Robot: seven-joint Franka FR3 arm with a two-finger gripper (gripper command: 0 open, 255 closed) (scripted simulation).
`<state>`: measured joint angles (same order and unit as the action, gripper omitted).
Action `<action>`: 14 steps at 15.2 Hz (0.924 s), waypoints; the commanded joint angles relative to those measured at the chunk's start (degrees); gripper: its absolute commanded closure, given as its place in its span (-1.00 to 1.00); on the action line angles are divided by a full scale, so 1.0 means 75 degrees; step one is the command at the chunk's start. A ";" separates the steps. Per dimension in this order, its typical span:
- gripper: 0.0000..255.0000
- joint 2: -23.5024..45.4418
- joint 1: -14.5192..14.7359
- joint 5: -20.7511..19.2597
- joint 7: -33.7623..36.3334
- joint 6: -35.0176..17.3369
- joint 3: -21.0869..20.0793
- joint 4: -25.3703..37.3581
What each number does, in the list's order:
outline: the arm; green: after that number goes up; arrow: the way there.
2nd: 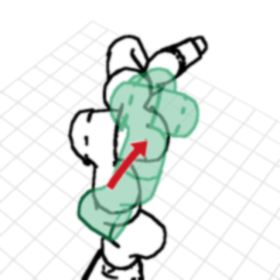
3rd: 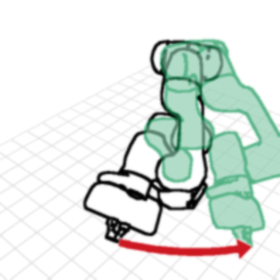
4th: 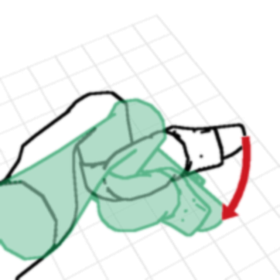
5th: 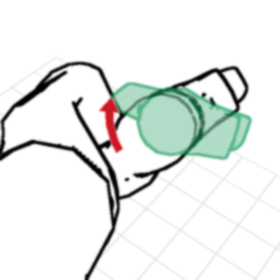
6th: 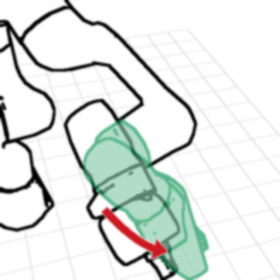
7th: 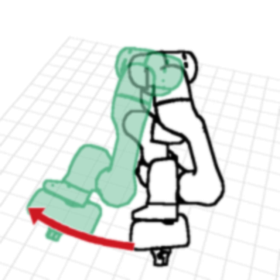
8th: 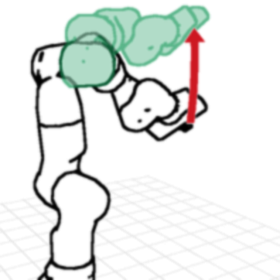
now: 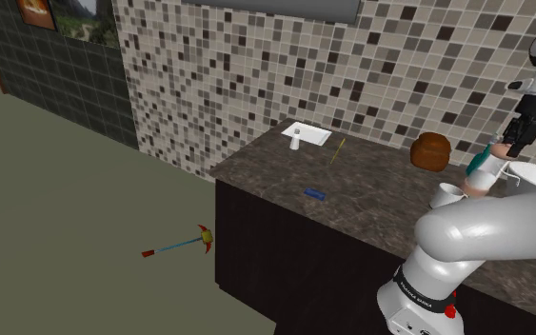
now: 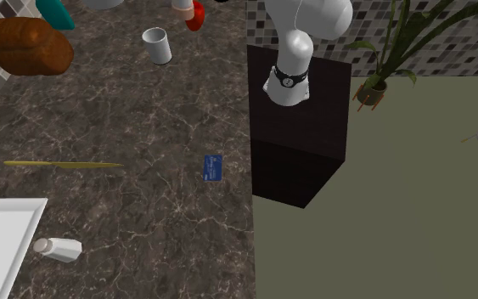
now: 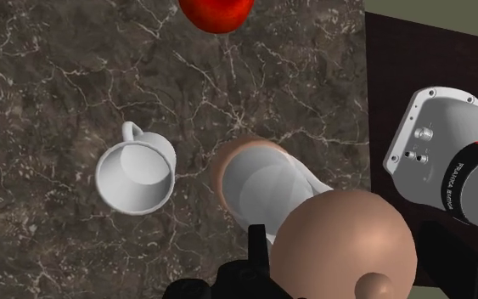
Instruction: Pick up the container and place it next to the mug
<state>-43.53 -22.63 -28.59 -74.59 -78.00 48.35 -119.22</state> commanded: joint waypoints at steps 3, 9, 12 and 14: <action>1.00 -0.0113 -0.0057 -0.0124 0.0062 -0.0350 0.0126 -0.0436; 1.00 -0.0226 -0.0118 -0.0326 0.0137 -0.0874 0.0368 -0.1031; 1.00 -0.0261 -0.0138 -0.0433 0.0170 -0.1141 0.0508 -0.1309; 1.00 -0.0276 -0.0148 -0.0507 0.0192 -0.1320 0.0609 -0.1488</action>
<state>-45.41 -23.60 -32.09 -73.33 -87.15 52.64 -129.48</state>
